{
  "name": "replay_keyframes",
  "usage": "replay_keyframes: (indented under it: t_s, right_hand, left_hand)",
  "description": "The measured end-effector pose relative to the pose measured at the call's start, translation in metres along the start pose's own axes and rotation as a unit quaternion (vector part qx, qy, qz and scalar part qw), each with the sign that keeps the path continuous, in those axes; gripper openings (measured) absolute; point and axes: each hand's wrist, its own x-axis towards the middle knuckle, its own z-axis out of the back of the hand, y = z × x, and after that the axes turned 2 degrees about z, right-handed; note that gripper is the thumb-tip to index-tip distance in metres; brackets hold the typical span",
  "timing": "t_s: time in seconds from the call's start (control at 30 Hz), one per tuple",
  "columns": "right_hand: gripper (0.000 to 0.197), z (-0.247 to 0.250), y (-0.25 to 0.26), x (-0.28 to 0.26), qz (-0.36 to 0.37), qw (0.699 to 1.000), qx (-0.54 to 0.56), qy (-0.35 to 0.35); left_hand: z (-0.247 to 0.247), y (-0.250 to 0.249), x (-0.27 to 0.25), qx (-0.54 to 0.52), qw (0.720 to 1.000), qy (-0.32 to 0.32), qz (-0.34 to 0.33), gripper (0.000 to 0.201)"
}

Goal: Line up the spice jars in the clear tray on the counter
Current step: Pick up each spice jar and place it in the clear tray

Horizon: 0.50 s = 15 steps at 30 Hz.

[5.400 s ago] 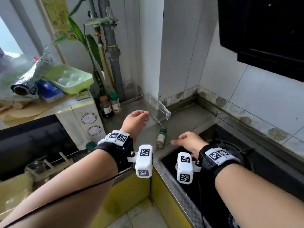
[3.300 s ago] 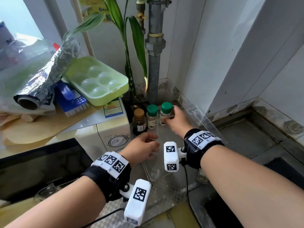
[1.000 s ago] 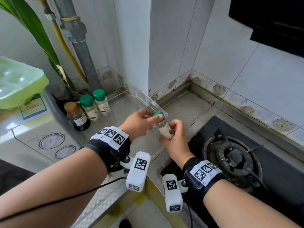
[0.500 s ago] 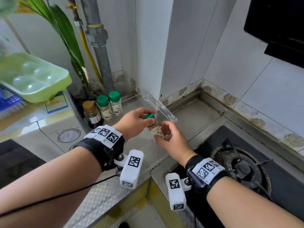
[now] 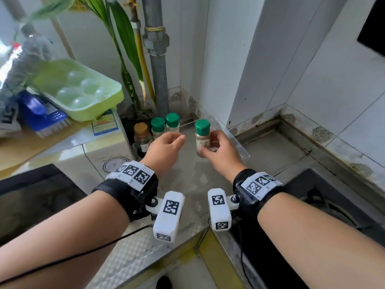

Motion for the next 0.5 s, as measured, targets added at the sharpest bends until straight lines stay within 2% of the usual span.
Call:
replay_keyframes:
  t_s: [0.07,0.17,0.27,0.5]
  right_hand:
    - [0.029,-0.007,0.003,0.014,-0.004,1.0,-0.031,0.001]
    - [0.032,-0.02,0.005,0.036,-0.022,0.999,-0.043,0.013]
    - [0.043,-0.034,0.006,0.056,-0.036,0.998,-0.045,0.009]
    - [0.042,-0.057,0.005,0.083,-0.051,0.996,-0.068,0.004]
  left_hand:
    - [0.008,0.011,0.004,0.015,0.999,-0.003,0.039,0.033]
    - [0.018,0.026,0.007,0.036,0.995,0.026,0.084,0.036]
    - [0.023,0.035,0.007,0.064,0.992,0.044,0.099,0.042]
    - [0.032,0.043,0.012,0.013,0.991,0.071,0.108,0.035]
